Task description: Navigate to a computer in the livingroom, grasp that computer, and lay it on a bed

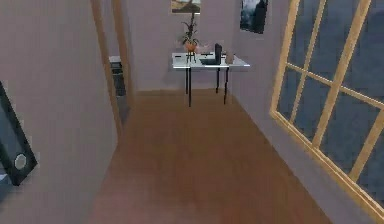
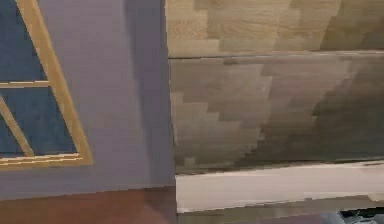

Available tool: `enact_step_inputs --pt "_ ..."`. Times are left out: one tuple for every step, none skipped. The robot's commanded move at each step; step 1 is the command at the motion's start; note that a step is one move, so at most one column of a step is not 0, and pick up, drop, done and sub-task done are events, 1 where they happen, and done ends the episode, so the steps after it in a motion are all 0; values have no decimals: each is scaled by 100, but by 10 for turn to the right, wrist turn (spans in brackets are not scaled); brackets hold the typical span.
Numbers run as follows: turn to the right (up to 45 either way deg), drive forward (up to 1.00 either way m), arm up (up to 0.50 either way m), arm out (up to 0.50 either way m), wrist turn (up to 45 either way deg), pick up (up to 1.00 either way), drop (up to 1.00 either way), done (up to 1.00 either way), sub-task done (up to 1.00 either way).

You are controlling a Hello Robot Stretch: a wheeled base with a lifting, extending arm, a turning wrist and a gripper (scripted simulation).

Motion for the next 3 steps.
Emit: enact_step_inputs --pt "0 100 0 0 0 0 0 0 0" --pt "30 0 0 0 0 0 0 0 0" --pt "0 100 0 0 0 0 0 0 0"
